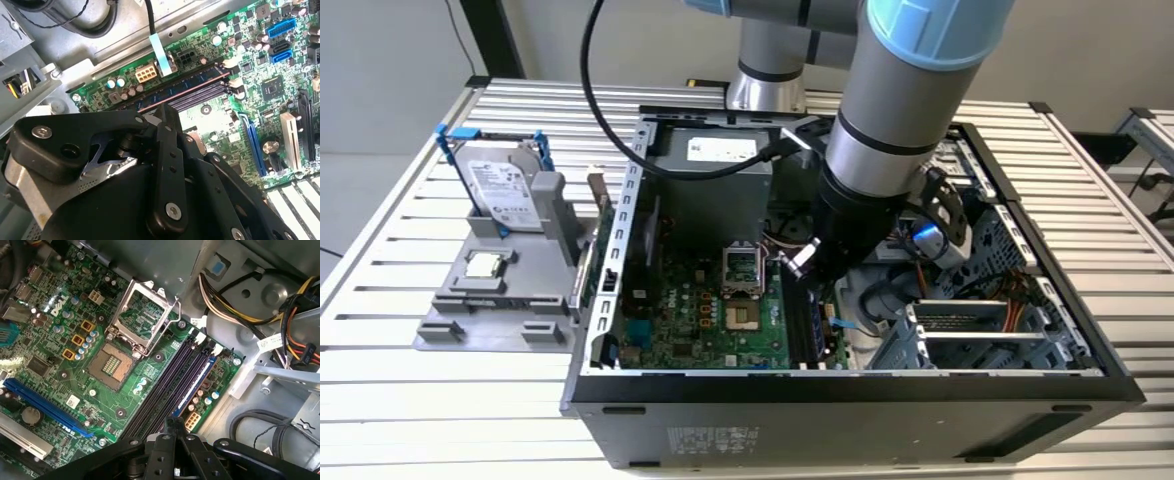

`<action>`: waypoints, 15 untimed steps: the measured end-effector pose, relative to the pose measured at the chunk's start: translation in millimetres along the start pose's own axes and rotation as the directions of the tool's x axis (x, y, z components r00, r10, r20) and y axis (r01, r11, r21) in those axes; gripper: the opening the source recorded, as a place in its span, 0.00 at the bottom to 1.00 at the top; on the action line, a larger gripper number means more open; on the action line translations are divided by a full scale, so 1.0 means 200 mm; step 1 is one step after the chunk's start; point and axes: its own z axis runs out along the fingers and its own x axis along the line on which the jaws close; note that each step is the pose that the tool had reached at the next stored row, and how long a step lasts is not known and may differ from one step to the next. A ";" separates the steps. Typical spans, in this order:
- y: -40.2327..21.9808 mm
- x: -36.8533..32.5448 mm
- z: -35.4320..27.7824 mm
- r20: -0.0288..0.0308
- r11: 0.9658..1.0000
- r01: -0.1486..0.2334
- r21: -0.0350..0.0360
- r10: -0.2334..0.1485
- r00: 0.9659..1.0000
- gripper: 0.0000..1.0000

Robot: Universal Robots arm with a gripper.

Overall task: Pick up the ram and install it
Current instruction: 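Press down the ram until it locks into place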

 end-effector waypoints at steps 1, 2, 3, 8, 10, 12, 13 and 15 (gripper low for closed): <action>0.000 0.000 0.000 0.000 1.000 0.012 0.000 -0.012 1.000 0.00; 0.000 0.000 0.000 0.000 1.000 0.025 0.000 -0.025 1.000 0.00; 0.000 0.000 0.000 0.000 0.999 0.038 0.000 -0.038 0.999 0.00; 0.000 -0.001 0.000 0.001 0.997 0.083 0.001 -0.083 0.997 0.00; 0.000 -0.001 0.000 0.001 0.994 0.109 0.001 -0.109 0.994 0.00; 0.000 0.000 0.000 0.001 0.990 0.143 0.002 -0.143 0.990 0.00; 0.000 0.000 0.000 0.001 0.987 0.160 0.002 -0.160 0.987 0.00; 0.000 0.000 0.000 0.001 0.981 0.193 0.001 -0.193 0.981 0.00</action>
